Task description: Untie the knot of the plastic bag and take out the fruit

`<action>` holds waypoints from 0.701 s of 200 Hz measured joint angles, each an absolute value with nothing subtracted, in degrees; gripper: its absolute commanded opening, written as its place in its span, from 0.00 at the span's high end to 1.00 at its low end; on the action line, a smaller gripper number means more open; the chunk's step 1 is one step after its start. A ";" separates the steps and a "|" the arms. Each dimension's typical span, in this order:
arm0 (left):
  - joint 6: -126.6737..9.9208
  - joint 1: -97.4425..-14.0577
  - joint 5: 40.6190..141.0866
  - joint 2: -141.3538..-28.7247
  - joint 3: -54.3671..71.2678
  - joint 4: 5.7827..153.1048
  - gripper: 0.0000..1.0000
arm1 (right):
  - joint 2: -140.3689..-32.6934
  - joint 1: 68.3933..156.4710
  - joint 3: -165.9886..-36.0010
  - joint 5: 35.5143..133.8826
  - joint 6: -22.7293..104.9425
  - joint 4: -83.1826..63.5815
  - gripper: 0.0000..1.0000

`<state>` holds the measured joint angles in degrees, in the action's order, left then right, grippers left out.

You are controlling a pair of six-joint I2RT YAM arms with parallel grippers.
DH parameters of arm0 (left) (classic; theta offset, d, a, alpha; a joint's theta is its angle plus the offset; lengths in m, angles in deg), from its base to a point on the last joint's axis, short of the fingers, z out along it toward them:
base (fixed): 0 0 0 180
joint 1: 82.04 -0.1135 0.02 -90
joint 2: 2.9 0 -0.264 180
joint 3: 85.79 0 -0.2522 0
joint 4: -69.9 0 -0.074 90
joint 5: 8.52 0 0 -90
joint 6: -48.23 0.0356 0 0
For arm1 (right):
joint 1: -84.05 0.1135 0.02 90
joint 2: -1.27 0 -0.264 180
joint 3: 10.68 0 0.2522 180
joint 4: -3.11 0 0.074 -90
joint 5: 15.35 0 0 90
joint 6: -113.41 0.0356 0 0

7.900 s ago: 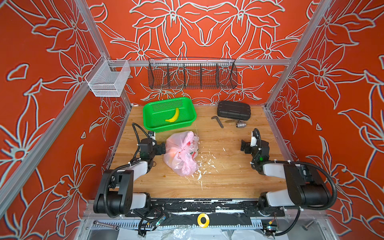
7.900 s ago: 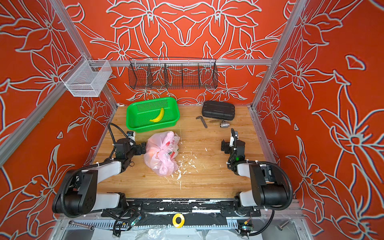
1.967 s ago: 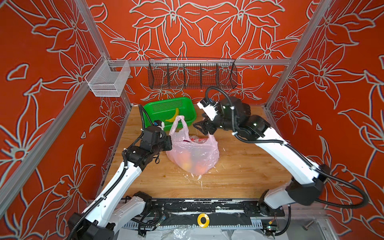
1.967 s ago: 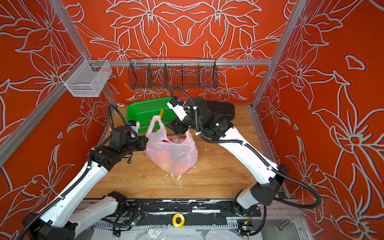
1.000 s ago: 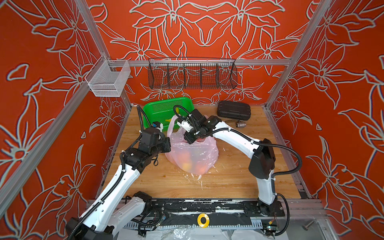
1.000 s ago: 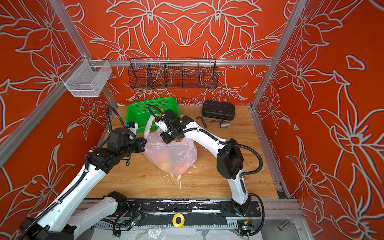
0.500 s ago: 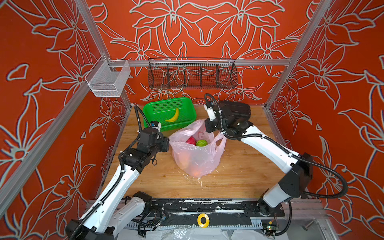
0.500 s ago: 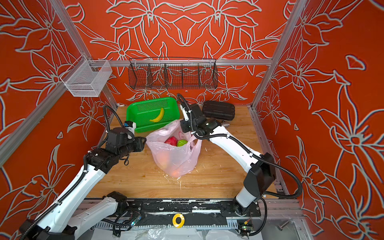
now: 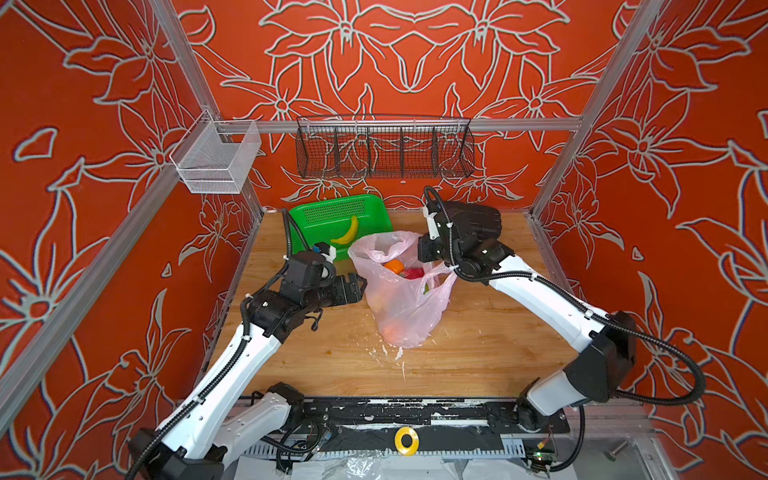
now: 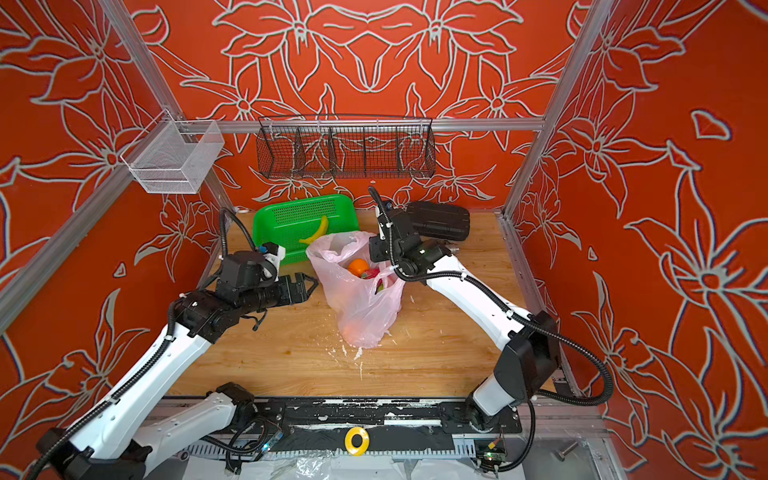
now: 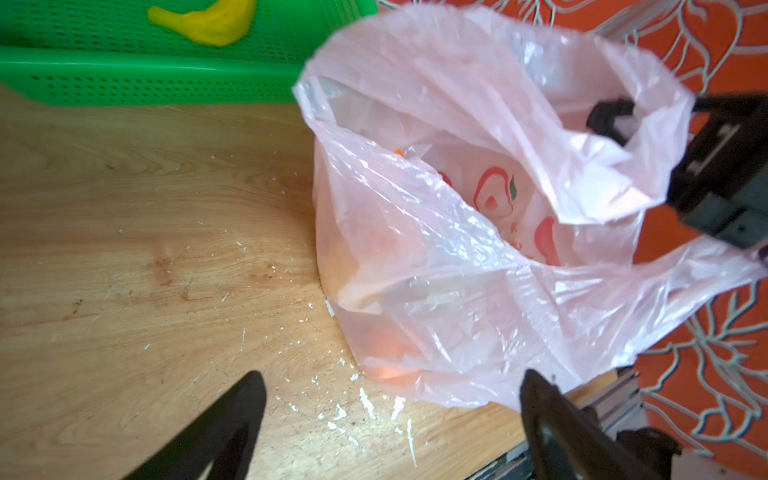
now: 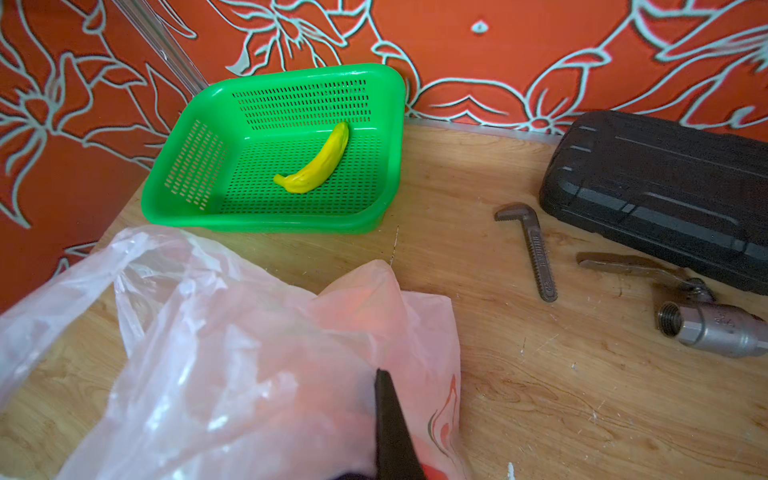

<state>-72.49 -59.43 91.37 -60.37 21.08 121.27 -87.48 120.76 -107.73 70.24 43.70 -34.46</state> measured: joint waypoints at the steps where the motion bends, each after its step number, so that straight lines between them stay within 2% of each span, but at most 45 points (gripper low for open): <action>1: -72.69 -59.41 91.50 -60.59 21.08 121.22 0.03 | -87.46 120.76 -107.64 70.61 43.81 -34.31 1.00; 65: -78.37 -57.96 94.24 -76.85 20.20 113.27 0.03 | -86.82 120.93 -106.53 76.67 45.95 -32.85 1.00; 140: -81.93 -57.92 95.98 -78.93 19.85 105.86 0.03 | -86.10 122.03 -105.24 79.57 45.93 -32.47 1.00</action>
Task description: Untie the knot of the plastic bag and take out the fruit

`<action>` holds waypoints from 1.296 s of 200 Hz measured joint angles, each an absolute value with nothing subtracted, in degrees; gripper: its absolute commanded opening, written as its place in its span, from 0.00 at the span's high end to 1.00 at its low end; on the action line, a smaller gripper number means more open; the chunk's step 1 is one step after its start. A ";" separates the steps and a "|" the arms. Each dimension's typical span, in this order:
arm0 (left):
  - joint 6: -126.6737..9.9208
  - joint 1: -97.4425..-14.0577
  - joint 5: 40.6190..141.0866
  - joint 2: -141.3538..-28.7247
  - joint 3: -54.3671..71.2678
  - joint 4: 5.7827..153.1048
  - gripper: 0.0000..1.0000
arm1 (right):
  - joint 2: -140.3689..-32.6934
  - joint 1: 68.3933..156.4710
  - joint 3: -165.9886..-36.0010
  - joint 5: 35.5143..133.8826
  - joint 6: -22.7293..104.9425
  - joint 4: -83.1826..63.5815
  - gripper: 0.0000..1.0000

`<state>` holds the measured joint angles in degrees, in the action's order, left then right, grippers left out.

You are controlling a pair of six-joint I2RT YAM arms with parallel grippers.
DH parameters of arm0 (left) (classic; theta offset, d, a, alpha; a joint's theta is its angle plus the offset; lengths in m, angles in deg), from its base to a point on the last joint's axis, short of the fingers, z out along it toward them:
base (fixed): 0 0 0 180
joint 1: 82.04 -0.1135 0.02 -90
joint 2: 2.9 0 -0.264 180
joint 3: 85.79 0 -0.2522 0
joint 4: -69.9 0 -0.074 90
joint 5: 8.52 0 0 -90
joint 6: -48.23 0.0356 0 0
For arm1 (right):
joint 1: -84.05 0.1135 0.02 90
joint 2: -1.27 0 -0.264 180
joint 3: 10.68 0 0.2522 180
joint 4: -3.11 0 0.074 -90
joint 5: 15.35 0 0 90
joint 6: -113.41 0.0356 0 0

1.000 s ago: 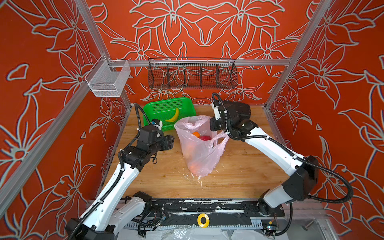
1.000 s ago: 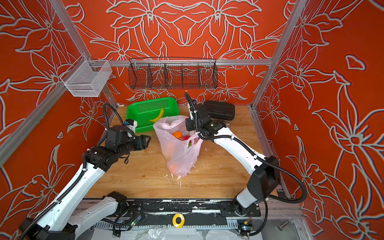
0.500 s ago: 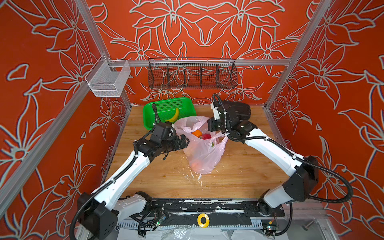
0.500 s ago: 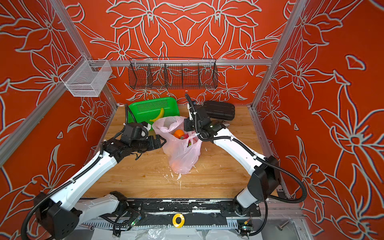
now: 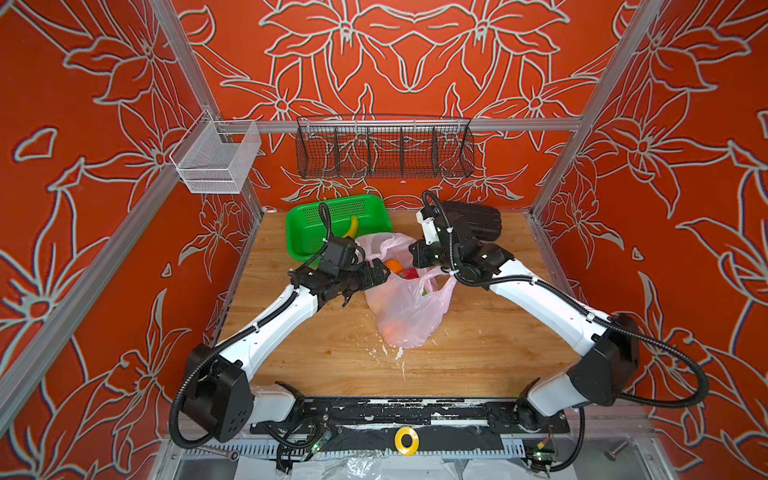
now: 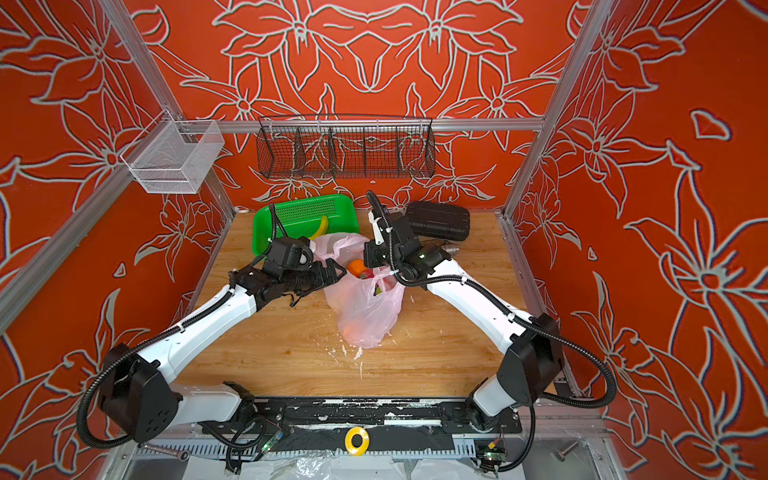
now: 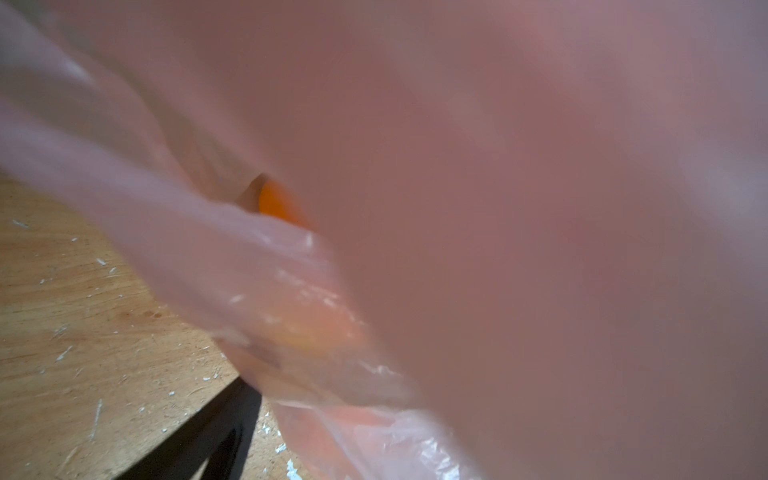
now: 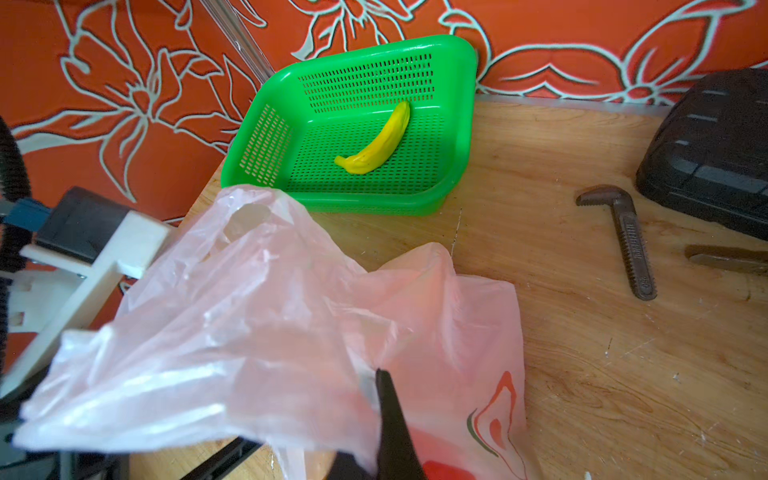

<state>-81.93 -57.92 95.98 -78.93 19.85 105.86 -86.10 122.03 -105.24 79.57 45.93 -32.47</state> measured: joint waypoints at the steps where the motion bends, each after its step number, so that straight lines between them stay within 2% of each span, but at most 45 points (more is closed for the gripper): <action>1: -81.95 -57.92 95.98 -78.93 19.85 105.84 0.03 | -86.10 122.03 -105.24 79.60 45.93 -32.47 1.00; 75: -82.72 -56.85 96.88 -84.87 14.52 104.26 0.02 | -86.08 123.21 -105.24 80.25 45.91 -32.45 1.00; 91: -82.17 -56.52 97.03 -86.42 13.34 104.57 0.15 | -86.08 123.21 -105.24 80.10 45.86 -32.50 1.00; 132: -80.90 -56.48 97.08 -87.41 14.15 106.32 0.68 | -86.04 123.18 -105.19 78.48 45.10 -32.65 1.00; 153: -79.77 -56.48 96.97 -86.25 16.03 107.26 0.88 | -86.04 122.33 -105.19 77.04 44.18 -32.87 1.00; 166: -78.83 -56.48 96.57 -84.28 18.13 108.15 0.96 | -86.10 121.17 -105.19 76.69 43.09 -33.13 1.00; 194: -77.45 -56.48 95.00 -77.79 23.50 110.71 0.98 | -88.64 116.28 -106.50 77.21 41.30 -34.31 1.00; 235: -77.12 -56.59 93.64 -70.64 32.49 111.70 0.97 | -101.23 108.65 -114.33 80.86 39.79 -36.39 1.00; 239: -77.12 -56.59 93.67 -70.45 33.12 111.67 0.95 | -102.58 108.10 -115.18 81.15 39.72 -36.69 0.99; 247: -77.06 -56.59 93.84 -70.27 34.43 111.39 0.87 | -105.53 107.29 -116.97 81.78 39.66 -37.55 0.90; 250: -76.93 -56.59 93.97 -70.25 34.85 111.28 0.83 | -106.43 107.10 -117.52 82.42 39.64 -37.90 0.84; 259: -77.06 -56.59 94.15 -70.25 35.76 111.24 0.69 | -108.99 106.88 -118.87 82.92 39.48 -38.92 0.74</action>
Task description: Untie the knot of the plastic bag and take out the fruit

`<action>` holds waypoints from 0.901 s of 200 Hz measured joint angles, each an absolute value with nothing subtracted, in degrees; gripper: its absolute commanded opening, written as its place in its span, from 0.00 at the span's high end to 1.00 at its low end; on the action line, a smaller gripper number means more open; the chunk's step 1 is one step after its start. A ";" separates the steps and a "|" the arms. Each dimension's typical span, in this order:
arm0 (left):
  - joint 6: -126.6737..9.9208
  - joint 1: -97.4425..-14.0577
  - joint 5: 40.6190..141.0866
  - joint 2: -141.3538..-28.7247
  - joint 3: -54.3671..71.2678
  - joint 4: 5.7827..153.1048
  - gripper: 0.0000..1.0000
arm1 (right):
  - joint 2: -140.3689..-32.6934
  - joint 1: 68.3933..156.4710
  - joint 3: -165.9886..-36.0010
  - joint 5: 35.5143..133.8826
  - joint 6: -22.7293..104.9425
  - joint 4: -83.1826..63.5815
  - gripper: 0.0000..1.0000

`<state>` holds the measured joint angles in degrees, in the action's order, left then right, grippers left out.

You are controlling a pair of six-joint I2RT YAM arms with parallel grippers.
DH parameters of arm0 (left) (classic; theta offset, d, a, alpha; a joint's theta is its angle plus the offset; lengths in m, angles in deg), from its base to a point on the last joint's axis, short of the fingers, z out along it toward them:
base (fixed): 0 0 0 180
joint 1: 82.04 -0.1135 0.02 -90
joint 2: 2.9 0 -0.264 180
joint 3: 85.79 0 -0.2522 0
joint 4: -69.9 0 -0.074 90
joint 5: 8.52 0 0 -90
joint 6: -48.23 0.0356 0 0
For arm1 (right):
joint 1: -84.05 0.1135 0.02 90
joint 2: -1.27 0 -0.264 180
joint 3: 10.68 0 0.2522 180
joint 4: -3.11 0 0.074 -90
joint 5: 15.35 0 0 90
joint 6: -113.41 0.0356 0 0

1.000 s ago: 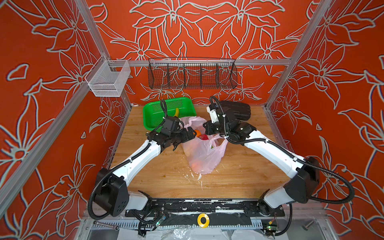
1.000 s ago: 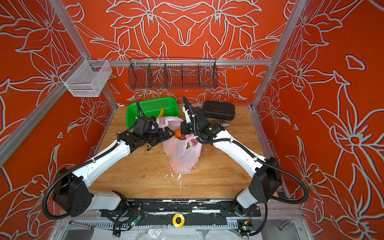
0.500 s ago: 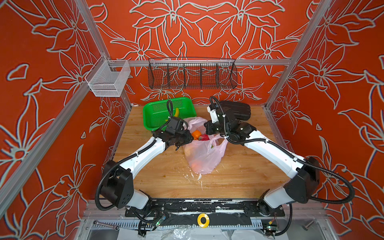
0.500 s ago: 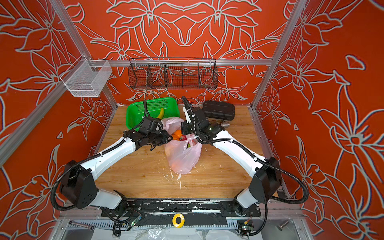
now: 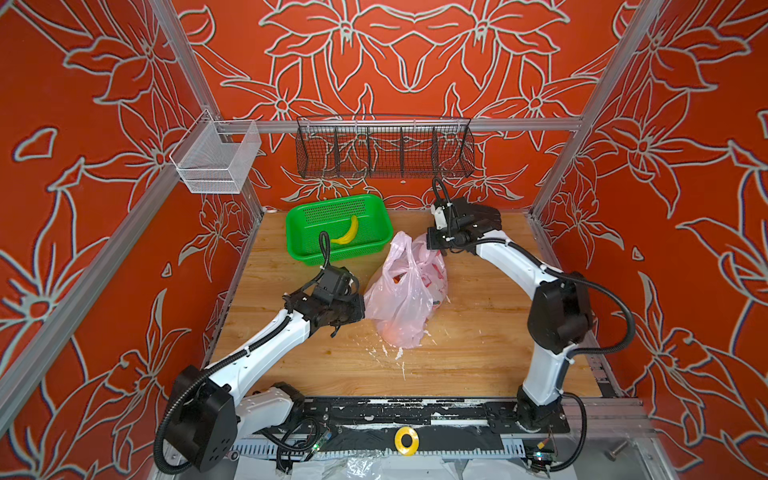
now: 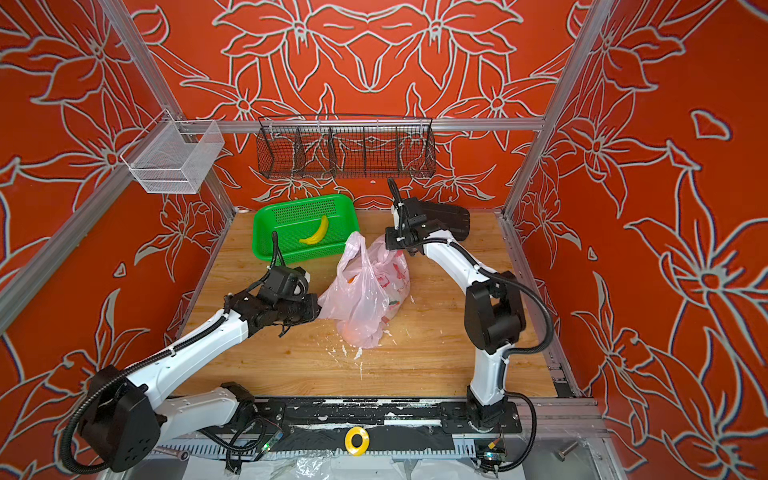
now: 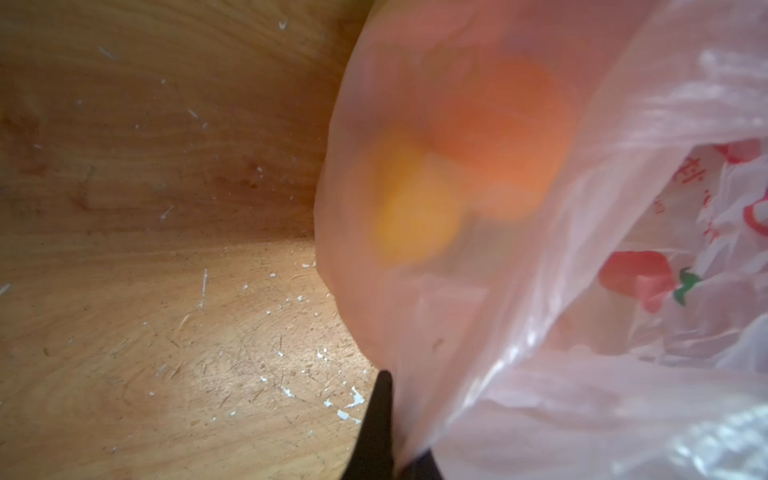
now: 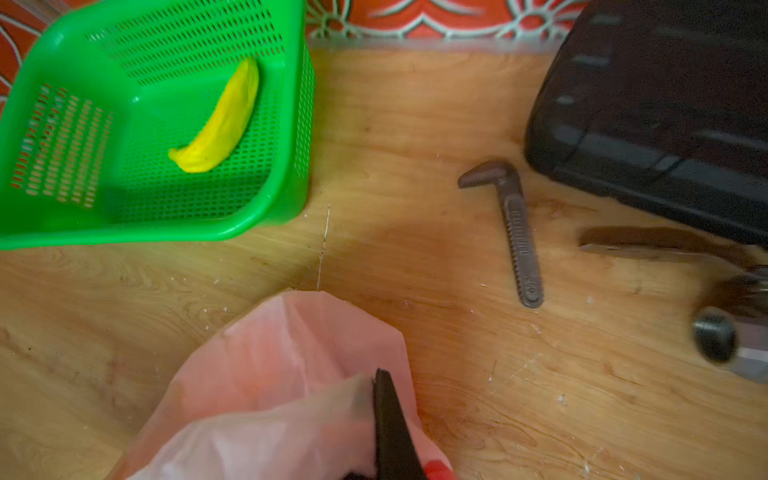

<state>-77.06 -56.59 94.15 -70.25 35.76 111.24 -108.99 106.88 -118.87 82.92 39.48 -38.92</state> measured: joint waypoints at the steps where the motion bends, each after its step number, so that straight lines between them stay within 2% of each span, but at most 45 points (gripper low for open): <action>1: -76.84 -56.59 94.21 -70.25 35.83 111.28 0.67 | -109.16 106.88 -118.98 83.03 39.33 -39.03 0.74; 13: -76.16 -56.59 94.41 -70.25 36.33 111.59 0.49 | -111.22 106.88 -119.68 83.77 39.22 -40.06 0.63; 30: -74.52 -56.59 94.26 -70.03 35.79 111.83 0.35 | -110.95 106.90 -119.05 84.32 39.94 -41.22 0.50; 49: -72.88 -56.61 92.64 -68.76 33.75 112.77 0.30 | -106.65 106.92 -116.08 85.08 40.55 -40.32 0.38; 98: -65.74 -57.94 87.11 -65.96 23.42 114.41 0.24 | -85.69 106.92 -108.41 90.61 41.34 -37.72 0.26; 116: -63.09 -59.04 87.81 -67.25 19.81 114.49 0.20 | -79.96 107.03 -106.50 94.83 41.73 -35.10 0.19; 126: -61.39 -59.54 88.75 -68.85 17.62 114.56 0.14 | -77.80 107.40 -105.70 98.24 42.15 -33.81 0.15; 152: -57.85 -60.35 92.92 -76.22 10.63 115.06 0.00 | -77.84 109.33 -105.96 103.97 41.01 -33.50 0.13; 180: -55.57 -60.63 98.83 -85.20 5.23 115.17 0.02 | -81.54 111.12 -105.76 105.39 39.22 -36.08 0.21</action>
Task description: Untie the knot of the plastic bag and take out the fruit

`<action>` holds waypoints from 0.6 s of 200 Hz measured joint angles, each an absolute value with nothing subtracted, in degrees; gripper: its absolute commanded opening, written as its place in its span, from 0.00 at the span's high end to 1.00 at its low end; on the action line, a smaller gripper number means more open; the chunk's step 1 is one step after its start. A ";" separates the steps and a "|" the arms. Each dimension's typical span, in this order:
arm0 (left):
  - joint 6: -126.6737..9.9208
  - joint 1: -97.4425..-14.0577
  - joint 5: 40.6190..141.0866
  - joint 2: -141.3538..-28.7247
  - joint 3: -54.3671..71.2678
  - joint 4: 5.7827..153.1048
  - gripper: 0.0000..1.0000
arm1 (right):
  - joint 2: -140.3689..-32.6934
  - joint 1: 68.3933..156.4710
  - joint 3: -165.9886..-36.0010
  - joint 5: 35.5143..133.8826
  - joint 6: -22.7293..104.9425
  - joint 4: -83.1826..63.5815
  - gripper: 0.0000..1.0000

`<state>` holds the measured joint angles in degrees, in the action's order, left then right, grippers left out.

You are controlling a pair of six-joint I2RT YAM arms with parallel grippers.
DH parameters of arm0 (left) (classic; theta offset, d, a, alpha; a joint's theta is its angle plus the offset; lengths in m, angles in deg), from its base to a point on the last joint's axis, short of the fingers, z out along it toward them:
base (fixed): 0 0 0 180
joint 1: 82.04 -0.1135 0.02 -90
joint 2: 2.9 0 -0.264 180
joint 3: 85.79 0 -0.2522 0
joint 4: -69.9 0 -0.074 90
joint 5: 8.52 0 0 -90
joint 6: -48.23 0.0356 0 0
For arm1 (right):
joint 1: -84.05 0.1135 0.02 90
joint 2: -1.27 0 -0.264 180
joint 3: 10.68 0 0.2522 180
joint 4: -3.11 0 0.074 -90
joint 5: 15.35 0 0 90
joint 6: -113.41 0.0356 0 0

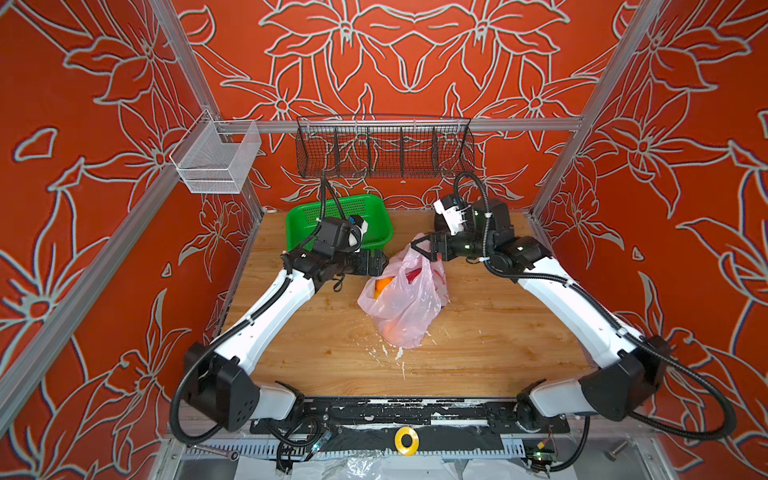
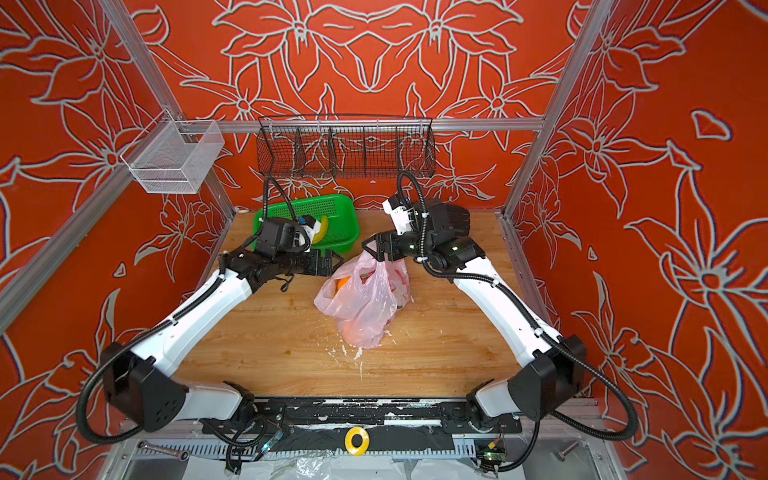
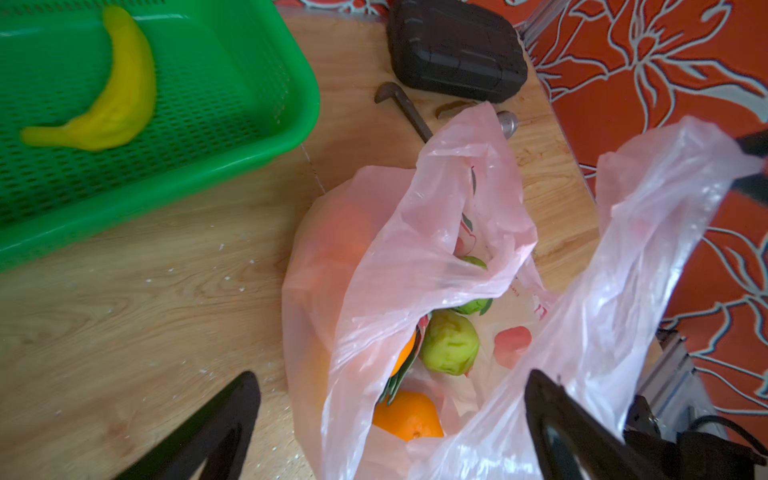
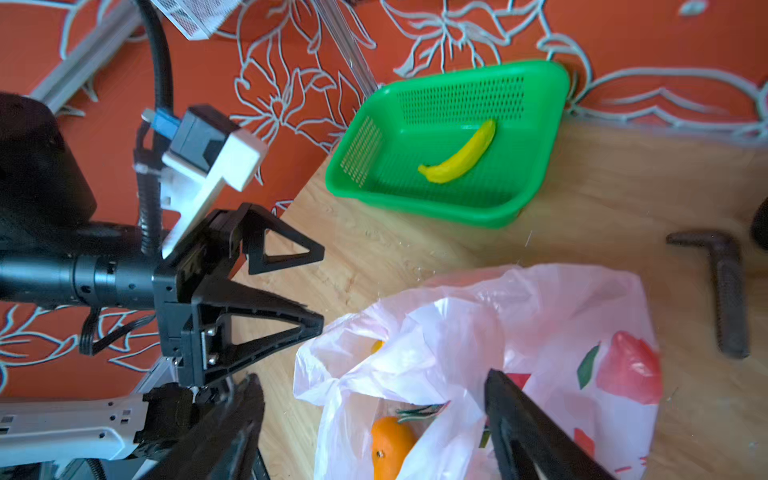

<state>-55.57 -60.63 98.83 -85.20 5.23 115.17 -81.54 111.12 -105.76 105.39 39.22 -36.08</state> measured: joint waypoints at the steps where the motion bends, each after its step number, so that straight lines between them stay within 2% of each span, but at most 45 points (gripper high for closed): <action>1: -55.53 -60.65 99.00 -85.44 5.10 115.19 0.02 | -81.60 111.14 -105.70 105.41 39.22 -36.13 0.21; 17: -54.35 -60.67 102.17 -90.71 2.35 115.74 0.02 | -82.56 111.60 -103.88 105.58 38.98 -36.45 0.32; 27: -53.65 -60.67 103.61 -94.09 0.55 116.26 0.02 | -82.82 111.88 -102.79 105.61 38.56 -36.78 0.45; 31: -53.37 -60.67 104.33 -95.49 -0.32 116.46 0.00 | -82.93 111.97 -102.59 105.67 39.05 -37.00 0.54; 36: -53.10 -60.67 105.03 -96.94 -1.00 116.57 0.05 | -83.07 112.19 -102.37 105.67 38.94 -37.15 0.63; 48: -52.67 -60.67 107.48 -100.72 -2.68 116.81 0.26 | -83.37 112.87 -102.29 105.61 38.74 -37.66 0.79; 66: -52.29 -60.67 110.52 -104.76 -4.12 117.22 0.72 | -83.13 113.72 -102.26 105.48 38.56 -38.33 0.92; 80: -52.47 -60.67 112.03 -107.23 -5.39 117.57 0.94 | -82.28 114.20 -101.54 105.10 38.50 -38.46 1.00; 85: -52.53 -60.67 112.27 -107.95 -5.96 117.79 1.00 | -81.75 114.31 -100.97 105.08 38.74 -38.46 1.00; 120: -54.83 -60.78 109.62 -111.71 -11.21 119.00 1.00 | -75.46 116.65 -95.86 105.13 37.78 -40.43 1.00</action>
